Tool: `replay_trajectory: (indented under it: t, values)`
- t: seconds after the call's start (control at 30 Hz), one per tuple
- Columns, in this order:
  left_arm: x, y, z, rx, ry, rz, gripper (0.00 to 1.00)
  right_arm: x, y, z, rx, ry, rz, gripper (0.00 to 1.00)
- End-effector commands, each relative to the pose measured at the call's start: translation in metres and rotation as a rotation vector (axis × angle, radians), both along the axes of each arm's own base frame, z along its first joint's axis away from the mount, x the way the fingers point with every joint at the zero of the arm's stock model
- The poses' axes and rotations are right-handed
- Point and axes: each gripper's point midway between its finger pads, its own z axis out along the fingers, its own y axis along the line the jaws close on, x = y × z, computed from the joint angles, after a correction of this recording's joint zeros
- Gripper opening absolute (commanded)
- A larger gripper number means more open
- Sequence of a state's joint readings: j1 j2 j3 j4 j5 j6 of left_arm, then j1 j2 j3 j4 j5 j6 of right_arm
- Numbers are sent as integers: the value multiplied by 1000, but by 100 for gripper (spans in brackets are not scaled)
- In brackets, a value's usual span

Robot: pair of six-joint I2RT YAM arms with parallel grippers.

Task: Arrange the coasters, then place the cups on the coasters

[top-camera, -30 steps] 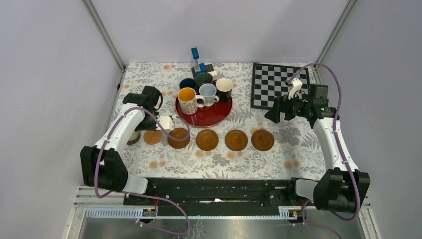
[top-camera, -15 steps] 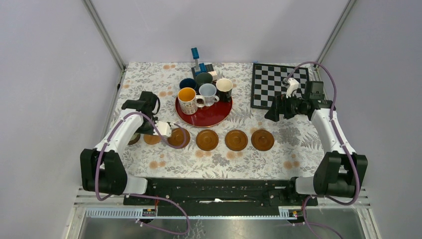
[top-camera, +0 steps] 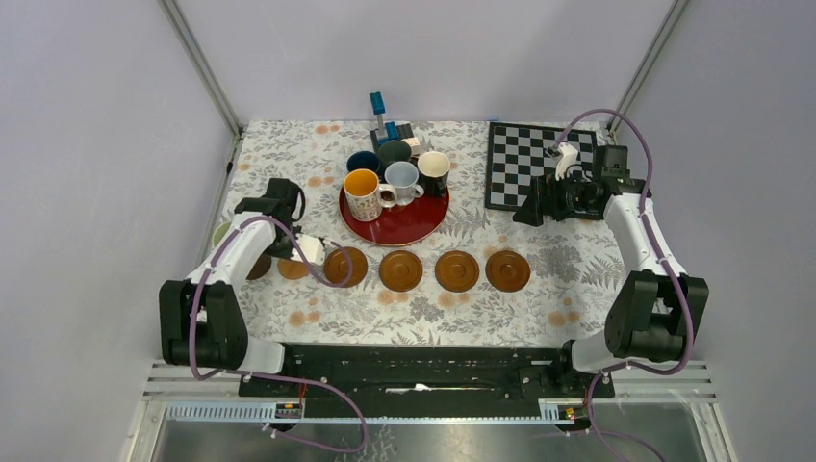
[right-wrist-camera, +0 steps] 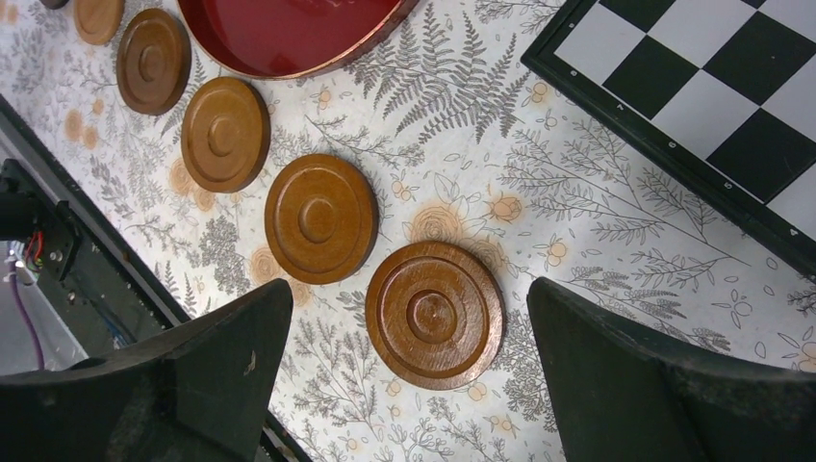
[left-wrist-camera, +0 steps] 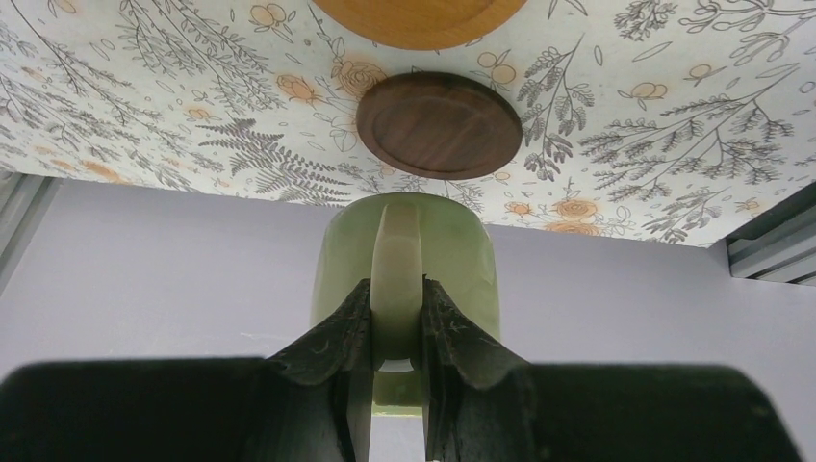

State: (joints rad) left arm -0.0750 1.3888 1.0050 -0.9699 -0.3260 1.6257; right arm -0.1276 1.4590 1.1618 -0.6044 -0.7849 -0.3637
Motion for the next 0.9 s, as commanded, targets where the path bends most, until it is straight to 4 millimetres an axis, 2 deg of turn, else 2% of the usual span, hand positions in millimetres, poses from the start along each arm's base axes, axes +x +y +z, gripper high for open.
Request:
replay_trajectory:
  t: [0.0,0.33,0.87]
  values:
    - [13,12,4,88,-27,-27,0,2,6,19,42,-36,49,100]
    - [12,13,-8,74,17,-77,2,-1,6,17,36,-33,49,100]
    - [-2,17,-6,123,-30,-240,1,-4,6,24,40,-58,33,100]
